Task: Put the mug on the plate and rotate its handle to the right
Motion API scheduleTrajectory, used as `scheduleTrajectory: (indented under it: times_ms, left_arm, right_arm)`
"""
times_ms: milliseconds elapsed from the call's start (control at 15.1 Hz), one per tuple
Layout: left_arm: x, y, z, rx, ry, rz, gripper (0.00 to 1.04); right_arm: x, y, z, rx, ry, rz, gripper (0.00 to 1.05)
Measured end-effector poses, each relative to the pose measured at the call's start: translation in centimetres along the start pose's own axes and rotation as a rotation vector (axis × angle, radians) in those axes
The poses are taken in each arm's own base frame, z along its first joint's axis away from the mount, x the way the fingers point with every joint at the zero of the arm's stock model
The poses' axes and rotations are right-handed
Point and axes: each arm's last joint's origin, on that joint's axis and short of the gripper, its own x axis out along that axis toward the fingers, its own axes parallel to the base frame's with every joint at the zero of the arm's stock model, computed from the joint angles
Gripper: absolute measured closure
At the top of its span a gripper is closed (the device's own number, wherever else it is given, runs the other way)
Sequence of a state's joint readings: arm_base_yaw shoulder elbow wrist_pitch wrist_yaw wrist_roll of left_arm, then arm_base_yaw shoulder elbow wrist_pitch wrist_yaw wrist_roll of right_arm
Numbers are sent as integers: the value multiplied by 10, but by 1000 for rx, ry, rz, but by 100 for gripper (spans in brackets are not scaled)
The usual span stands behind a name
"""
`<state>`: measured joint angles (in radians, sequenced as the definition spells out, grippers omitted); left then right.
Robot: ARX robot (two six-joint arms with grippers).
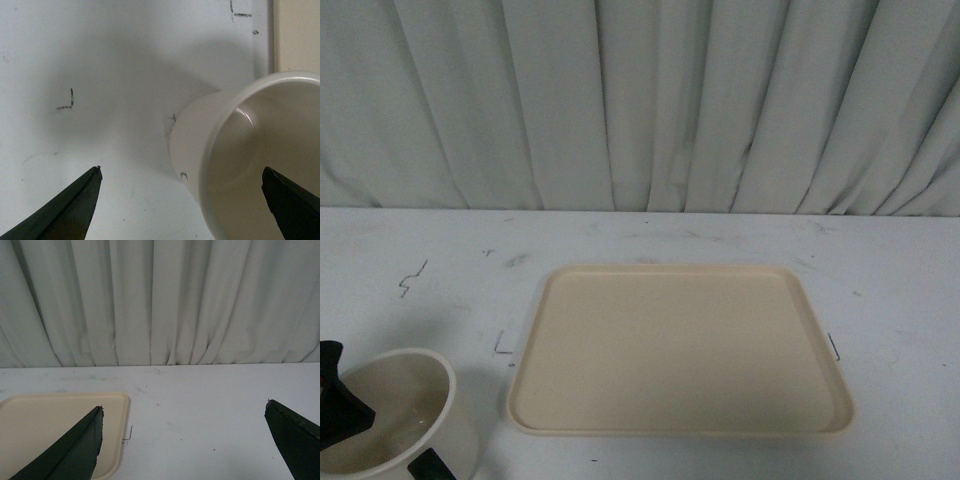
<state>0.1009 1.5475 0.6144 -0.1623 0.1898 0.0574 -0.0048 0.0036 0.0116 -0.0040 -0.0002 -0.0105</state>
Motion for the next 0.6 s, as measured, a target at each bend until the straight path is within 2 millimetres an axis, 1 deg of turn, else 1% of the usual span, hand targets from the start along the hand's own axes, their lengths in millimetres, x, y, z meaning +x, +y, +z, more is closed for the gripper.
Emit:
scheduleTrajectory:
  times_ms: [66,133,332,398,597]
  left_arm:
    - [3,0,1,3,13,23,7]
    - [7,1,1,4,9,45,13]
    - [12,-2,1,17,20,64,46]
    - [11,-5,0,22,26,54,58]
    - [-10,-14,2,57,-22,33,100]
  right_arm:
    - [0,0,0,0,0,0,6]
    - [0,0,0,0,0,0,6]
    - [0,0,0,0,0,0,6]
    - [0,0,0,0,0,0,6]
    - [0,0,0,0,0,0,6]
